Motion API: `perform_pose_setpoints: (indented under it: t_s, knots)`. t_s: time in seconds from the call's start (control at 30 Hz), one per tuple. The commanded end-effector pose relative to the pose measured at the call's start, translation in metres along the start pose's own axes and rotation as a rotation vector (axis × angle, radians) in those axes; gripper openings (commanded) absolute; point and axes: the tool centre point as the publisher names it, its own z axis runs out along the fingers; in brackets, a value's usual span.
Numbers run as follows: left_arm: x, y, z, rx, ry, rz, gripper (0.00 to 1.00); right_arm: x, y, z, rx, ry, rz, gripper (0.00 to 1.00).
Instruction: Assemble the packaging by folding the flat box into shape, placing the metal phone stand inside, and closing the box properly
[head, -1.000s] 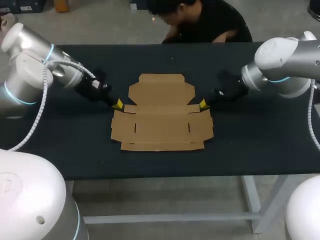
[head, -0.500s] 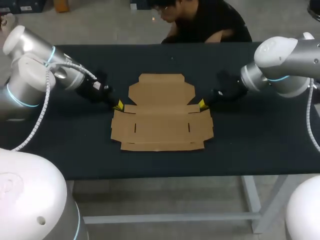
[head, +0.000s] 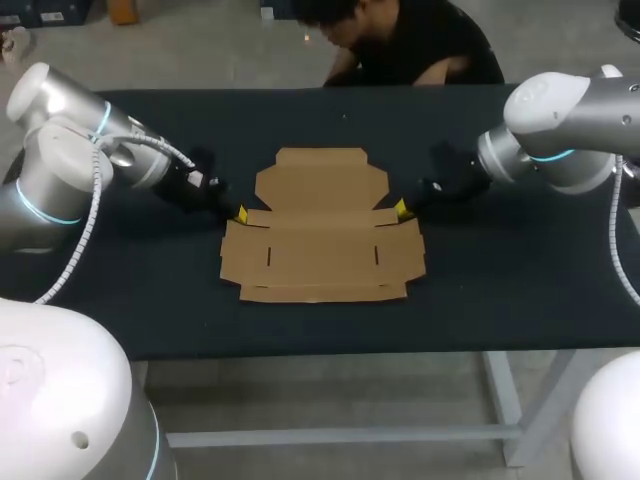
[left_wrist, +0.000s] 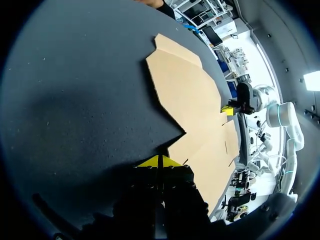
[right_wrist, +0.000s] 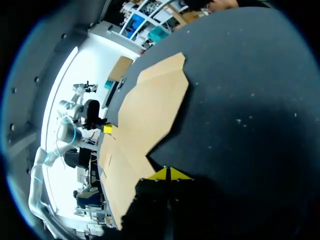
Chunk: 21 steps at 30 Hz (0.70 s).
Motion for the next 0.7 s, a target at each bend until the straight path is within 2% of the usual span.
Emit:
perform_pose_setpoints:
  t_s: [0.03, 0.47, 0.7]
  knots:
    - [-0.0018, -0.0016, 0.0025, -0.005, 0.006, 0.003, 0.00, -0.0024, 0.0004, 0.0040, 0.002, 0.010, 0.002, 0.00]
    - [-0.0012, -0.0018, 0.0025, -0.012, 0.004, 0.006, 0.00, -0.0007, -0.0010, 0.0051, -0.011, 0.022, 0.024, 0.00]
    - [-0.0008, -0.0023, 0.0045, -0.015, 0.003, 0.004, 0.00, 0.0053, -0.0031, 0.0072, -0.021, -0.004, 0.069, 0.00]
